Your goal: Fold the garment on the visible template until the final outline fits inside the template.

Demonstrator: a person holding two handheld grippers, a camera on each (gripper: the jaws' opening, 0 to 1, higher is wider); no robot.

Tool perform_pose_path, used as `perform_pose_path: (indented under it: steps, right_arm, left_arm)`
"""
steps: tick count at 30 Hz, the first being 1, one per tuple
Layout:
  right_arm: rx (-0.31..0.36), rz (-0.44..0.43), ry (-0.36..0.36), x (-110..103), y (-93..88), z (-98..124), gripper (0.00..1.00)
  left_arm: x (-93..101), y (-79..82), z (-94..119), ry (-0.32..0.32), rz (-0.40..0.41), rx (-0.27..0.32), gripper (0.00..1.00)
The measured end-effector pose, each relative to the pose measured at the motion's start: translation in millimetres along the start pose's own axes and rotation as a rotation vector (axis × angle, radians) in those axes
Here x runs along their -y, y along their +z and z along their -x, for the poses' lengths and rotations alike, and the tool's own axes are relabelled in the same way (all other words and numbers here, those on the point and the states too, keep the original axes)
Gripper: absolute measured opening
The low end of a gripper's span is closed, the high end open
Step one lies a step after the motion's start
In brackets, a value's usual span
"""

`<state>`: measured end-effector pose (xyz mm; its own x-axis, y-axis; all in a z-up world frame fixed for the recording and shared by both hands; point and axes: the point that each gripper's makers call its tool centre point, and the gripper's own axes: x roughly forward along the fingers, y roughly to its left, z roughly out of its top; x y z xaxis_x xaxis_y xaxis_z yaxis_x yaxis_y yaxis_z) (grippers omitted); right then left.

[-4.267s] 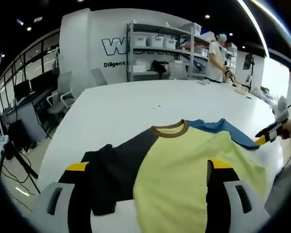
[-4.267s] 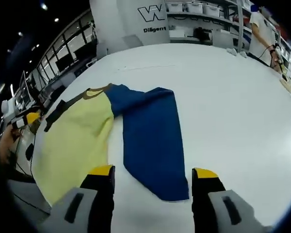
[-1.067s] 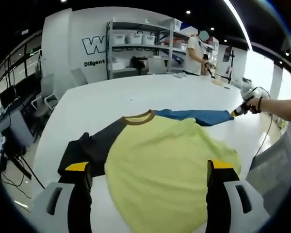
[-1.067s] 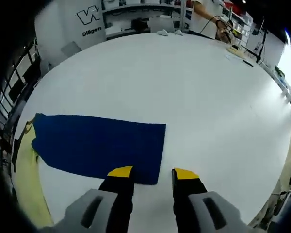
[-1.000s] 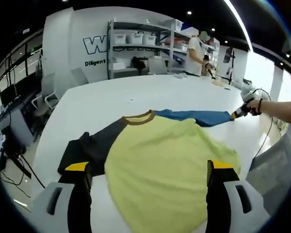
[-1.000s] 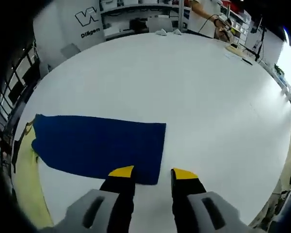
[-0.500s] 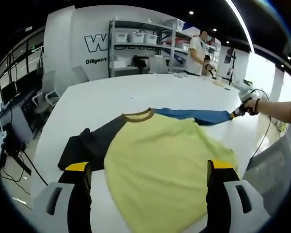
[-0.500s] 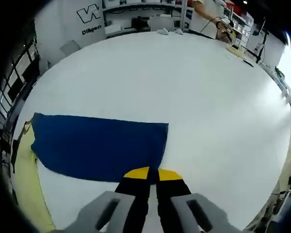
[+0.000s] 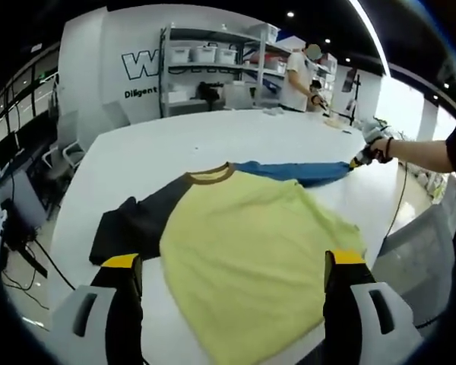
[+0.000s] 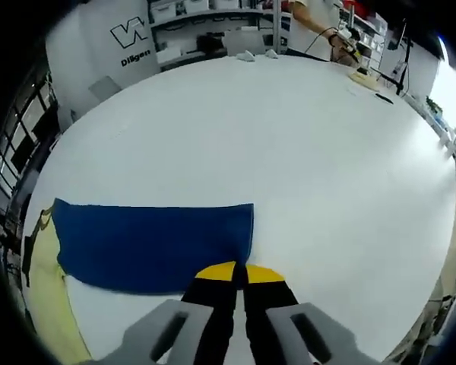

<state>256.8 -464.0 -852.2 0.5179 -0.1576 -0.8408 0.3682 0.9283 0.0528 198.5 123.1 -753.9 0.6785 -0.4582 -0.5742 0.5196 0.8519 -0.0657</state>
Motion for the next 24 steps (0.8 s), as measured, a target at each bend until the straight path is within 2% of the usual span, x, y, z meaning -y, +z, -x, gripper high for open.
perform_pose_path:
  steps: [6, 12, 17, 24]
  right_arm:
    - [-0.009, 0.005, -0.01, -4, 0.8, 4, 0.0]
    - [0.016, 0.029, 0.001, -22, 13.0, 14, 0.0]
    - [0.076, 0.077, 0.065, -57, 33.8, 24, 0.0]
    - [0.104, 0.144, 0.147, -111, 42.9, 37, 0.0]
  left_arm:
    - [2.5, -1.1, 5, -0.015, -0.008, -0.011, 0.99]
    - [8.2, 0.2, 7, -0.044, -0.015, -0.014, 0.99]
    - [11.1, 0.9, 8, -0.054, -0.029, -0.014, 0.99]
    - [10.8, -0.1, 12, -0.06, -0.027, -0.019, 0.99]
